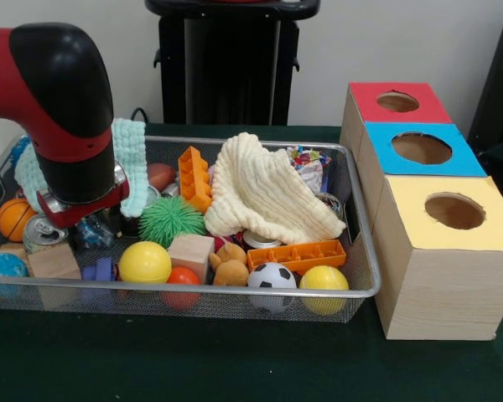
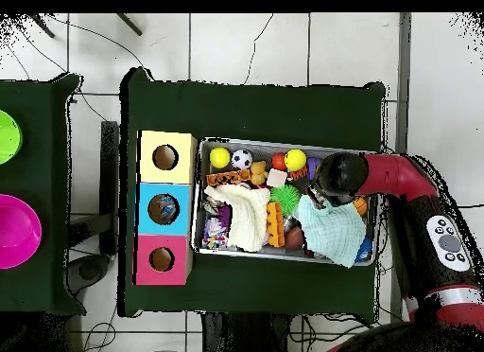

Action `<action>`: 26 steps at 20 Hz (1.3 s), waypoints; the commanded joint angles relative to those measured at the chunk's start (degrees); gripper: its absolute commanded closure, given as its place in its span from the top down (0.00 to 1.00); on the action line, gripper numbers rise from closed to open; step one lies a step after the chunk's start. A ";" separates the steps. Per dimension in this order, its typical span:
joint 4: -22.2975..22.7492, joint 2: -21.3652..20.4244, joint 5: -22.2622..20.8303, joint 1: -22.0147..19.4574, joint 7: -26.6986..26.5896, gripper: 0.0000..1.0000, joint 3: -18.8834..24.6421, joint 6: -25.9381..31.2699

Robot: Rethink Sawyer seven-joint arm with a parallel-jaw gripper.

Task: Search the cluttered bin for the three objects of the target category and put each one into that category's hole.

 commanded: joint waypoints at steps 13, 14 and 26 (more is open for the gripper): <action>-1.94 4.34 -2.10 0.09 -12.06 0.00 1.19 -2.87; -1.86 4.51 -2.08 0.23 -11.52 0.00 1.24 -3.31; -2.19 4.13 -2.12 1.79 -9.40 0.00 0.58 -2.24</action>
